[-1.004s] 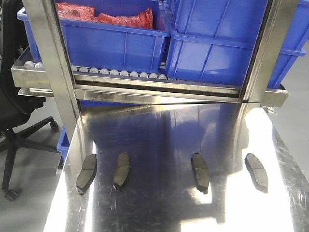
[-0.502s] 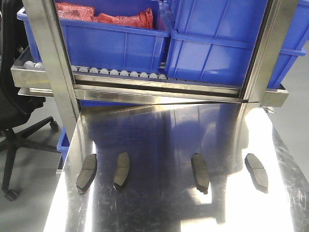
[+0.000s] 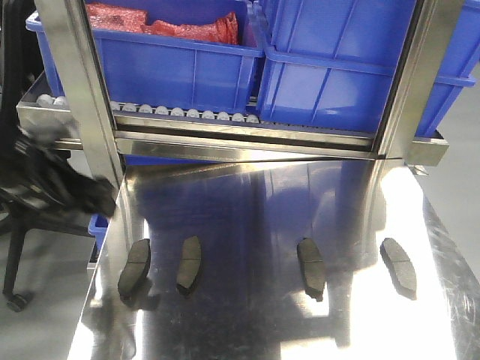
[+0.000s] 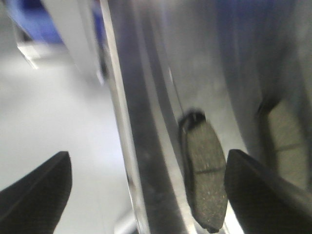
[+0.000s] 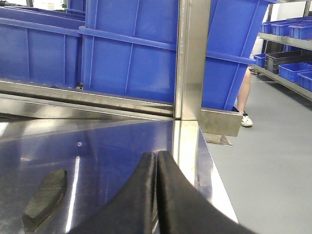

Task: Move and align brake pads A on conveyor
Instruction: 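Lower the left gripper onto the nearest brake pad and close it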

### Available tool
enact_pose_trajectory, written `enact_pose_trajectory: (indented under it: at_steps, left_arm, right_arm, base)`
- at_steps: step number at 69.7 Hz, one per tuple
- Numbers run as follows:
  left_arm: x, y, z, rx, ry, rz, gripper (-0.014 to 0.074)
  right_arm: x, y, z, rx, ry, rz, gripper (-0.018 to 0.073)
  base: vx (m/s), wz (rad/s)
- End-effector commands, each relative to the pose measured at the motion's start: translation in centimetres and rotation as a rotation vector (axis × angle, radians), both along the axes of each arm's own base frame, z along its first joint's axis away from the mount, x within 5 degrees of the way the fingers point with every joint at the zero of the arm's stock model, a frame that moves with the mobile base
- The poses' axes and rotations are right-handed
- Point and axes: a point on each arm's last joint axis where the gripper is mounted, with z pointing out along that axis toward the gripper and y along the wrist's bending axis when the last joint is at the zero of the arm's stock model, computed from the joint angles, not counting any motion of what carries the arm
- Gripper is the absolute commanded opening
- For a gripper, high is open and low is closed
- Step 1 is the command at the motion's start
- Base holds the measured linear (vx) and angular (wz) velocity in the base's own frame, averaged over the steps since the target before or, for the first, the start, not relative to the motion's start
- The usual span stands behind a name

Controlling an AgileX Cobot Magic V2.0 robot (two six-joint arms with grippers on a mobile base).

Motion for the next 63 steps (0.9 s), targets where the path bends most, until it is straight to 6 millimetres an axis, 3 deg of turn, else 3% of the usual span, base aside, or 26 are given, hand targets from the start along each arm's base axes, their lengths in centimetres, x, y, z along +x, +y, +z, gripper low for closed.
enact_pose_trajectory:
  at_steps: [1,9,42,63]
  left_arm:
    - [0.6,-1.9,-0.1,-0.032,0.0,-0.03,0.0588]
    - [0.5,-3.8,-1.5,-0.018,0.051,-0.061,0.0588]
    - [-0.9,-7.8,-1.8,0.021,0.105,0.012,0.0587]
    - [-0.6,-7.5,-2.1,0.089,0.08,0.058,0.0587]
  right_arm:
    - [-0.1,0.0,0.5,-0.007,-0.079,-0.005,-0.0008]
    - [-0.1,0.0,0.5,-0.007,-0.079,-0.005,-0.0008]
    - [-0.1,0.0,0.5,-0.007,-0.079,-0.005,-0.0008]
    - [-0.1,0.0,0.5,-0.007,-0.079,-0.005,-0.0008]
  base:
    - [0.0,0.0]
    - [0.0,0.0]
    - [0.0,0.0]
    - [0.0,0.0]
